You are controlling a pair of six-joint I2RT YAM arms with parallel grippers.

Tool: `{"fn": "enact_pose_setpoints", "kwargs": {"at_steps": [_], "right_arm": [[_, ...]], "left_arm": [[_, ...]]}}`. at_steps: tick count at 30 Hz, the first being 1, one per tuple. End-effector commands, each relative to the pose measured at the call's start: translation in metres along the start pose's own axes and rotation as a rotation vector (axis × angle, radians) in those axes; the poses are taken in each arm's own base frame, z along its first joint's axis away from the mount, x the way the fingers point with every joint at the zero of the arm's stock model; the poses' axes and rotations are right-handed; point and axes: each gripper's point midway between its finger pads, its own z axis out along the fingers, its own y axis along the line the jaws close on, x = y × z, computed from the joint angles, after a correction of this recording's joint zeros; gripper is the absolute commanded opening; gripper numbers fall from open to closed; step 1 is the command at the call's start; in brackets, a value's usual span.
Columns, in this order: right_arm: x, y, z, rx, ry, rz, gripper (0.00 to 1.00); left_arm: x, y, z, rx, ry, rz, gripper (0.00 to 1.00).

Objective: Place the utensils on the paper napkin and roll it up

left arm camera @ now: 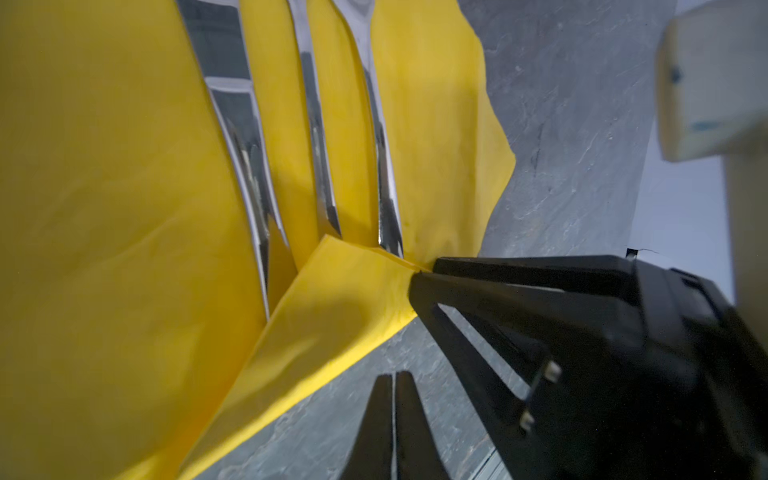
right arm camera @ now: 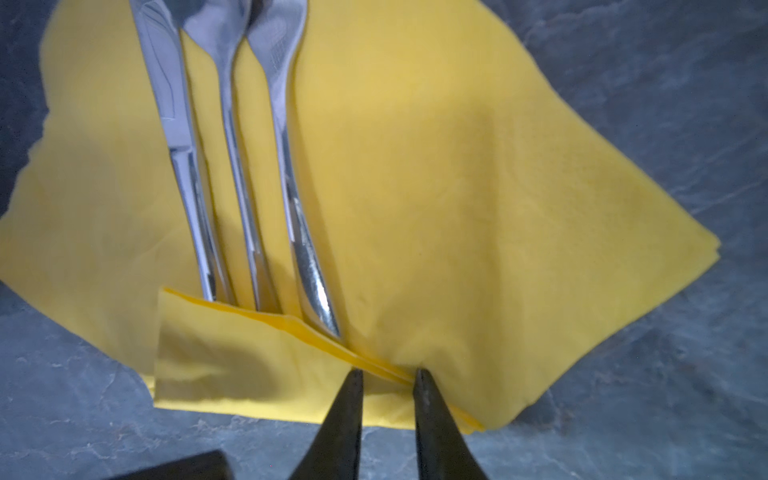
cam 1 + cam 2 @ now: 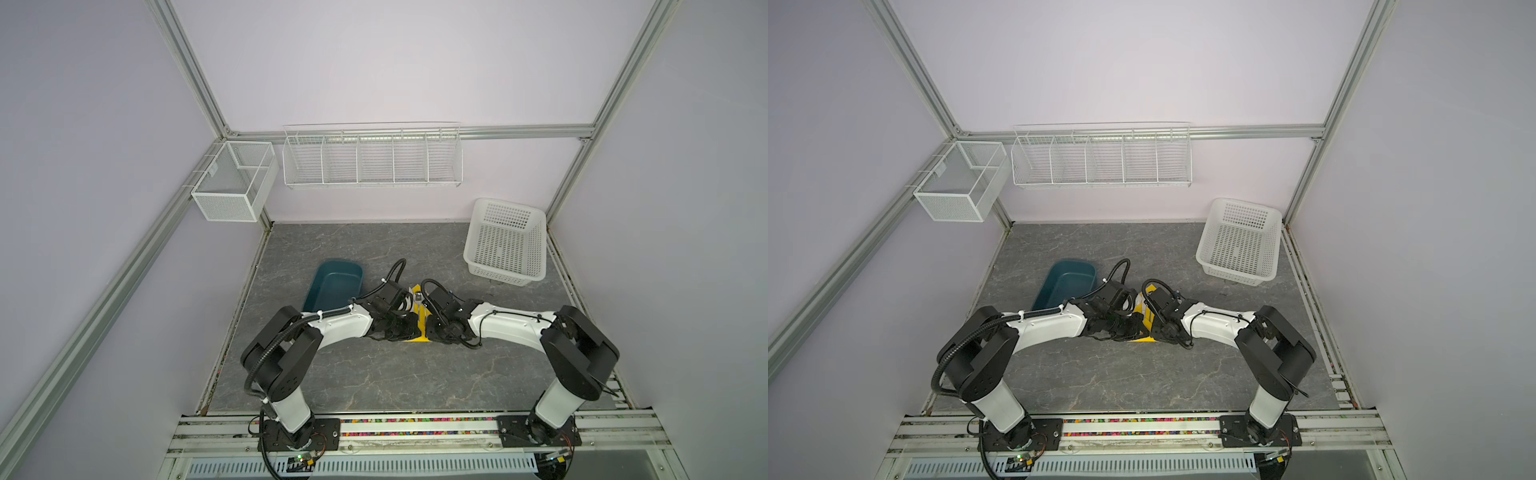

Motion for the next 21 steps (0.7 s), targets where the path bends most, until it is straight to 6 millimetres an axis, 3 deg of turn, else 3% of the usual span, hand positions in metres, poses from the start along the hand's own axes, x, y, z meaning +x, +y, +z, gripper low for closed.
{"fn": "enact_pose_setpoints", "kwargs": {"at_steps": [1,12,13,17,21], "right_arm": [[0.006,-0.013,0.001,0.02,0.014,0.029,0.26],[0.002,-0.011,-0.002,-0.023,-0.004,0.059,0.27],[0.009,-0.021,0.002,-0.004,0.011,0.062,0.27],[0.009,-0.02,0.002,-0.017,0.011,0.072,0.27],[0.009,-0.017,0.0,-0.032,0.007,0.063,0.27]], "left_arm": [[-0.01,-0.013,0.004,0.024,-0.011,0.007,0.07],[-0.003,-0.016,0.023,0.028,0.05,0.0,0.07],[-0.003,-0.017,0.024,0.028,0.052,0.003,0.07],[0.0,-0.017,0.031,0.027,0.073,0.003,0.07],[0.002,-0.009,0.035,-0.005,0.075,-0.002,0.06]]}}
